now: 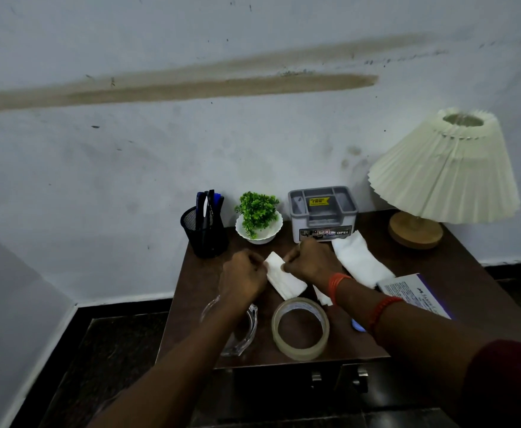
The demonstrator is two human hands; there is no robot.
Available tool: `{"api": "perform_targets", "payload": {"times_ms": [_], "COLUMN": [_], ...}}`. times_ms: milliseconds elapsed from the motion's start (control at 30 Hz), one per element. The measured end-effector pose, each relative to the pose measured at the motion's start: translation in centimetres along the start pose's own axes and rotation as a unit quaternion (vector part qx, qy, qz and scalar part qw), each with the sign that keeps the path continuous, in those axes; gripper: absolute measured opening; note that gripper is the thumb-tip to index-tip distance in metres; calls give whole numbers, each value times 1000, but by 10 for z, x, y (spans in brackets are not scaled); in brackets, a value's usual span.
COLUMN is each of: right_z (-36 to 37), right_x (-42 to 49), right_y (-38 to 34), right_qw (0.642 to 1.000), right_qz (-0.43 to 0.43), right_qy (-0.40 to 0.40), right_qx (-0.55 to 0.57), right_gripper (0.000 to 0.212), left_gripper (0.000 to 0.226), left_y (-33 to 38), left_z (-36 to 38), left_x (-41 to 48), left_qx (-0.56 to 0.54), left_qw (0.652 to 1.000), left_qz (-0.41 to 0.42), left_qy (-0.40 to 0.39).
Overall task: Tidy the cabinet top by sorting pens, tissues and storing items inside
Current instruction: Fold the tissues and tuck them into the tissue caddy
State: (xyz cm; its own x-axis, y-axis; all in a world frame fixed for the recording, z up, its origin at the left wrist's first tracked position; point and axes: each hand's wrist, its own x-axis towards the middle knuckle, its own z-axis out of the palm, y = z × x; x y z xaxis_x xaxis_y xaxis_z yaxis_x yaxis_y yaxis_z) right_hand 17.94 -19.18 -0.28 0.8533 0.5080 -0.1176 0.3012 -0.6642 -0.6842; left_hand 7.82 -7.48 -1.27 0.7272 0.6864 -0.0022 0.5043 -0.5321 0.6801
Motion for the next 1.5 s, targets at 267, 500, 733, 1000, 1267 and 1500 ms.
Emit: {"api": "perform_targets", "payload": {"times_ms": [267, 500, 733, 1000, 1267, 1500], "right_z": [-38, -91, -121, -110, -100, -97], "right_x": [-2, 13, 40, 65, 75, 75], "right_y": [-2, -3, -8, -2, 8, 8], "right_qw": [987, 968, 967, 978, 973, 969], "right_qz": [-74, -152, -131, -77, -62, -55], "right_qy": [68, 114, 170, 186, 224, 240], "right_qx": [127, 163, 136, 50, -10, -36], "right_gripper": [11, 23, 16, 14, 18, 20], "left_gripper": [55, 48, 23, 21, 16, 9], "left_y": [22, 70, 114, 121, 113, 114], "left_z": [0, -4, -13, 16, 31, 34], "left_x": [-4, 22, 59, 85, 90, 96], "left_qx": [-201, -311, -327, -319, -235, -206], "left_qw": [978, 949, 944, 946, 967, 971], "left_qz": [-7, 0, 45, 52, 92, 109], "left_qy": [45, -47, -4, 8, 38, 58]}}
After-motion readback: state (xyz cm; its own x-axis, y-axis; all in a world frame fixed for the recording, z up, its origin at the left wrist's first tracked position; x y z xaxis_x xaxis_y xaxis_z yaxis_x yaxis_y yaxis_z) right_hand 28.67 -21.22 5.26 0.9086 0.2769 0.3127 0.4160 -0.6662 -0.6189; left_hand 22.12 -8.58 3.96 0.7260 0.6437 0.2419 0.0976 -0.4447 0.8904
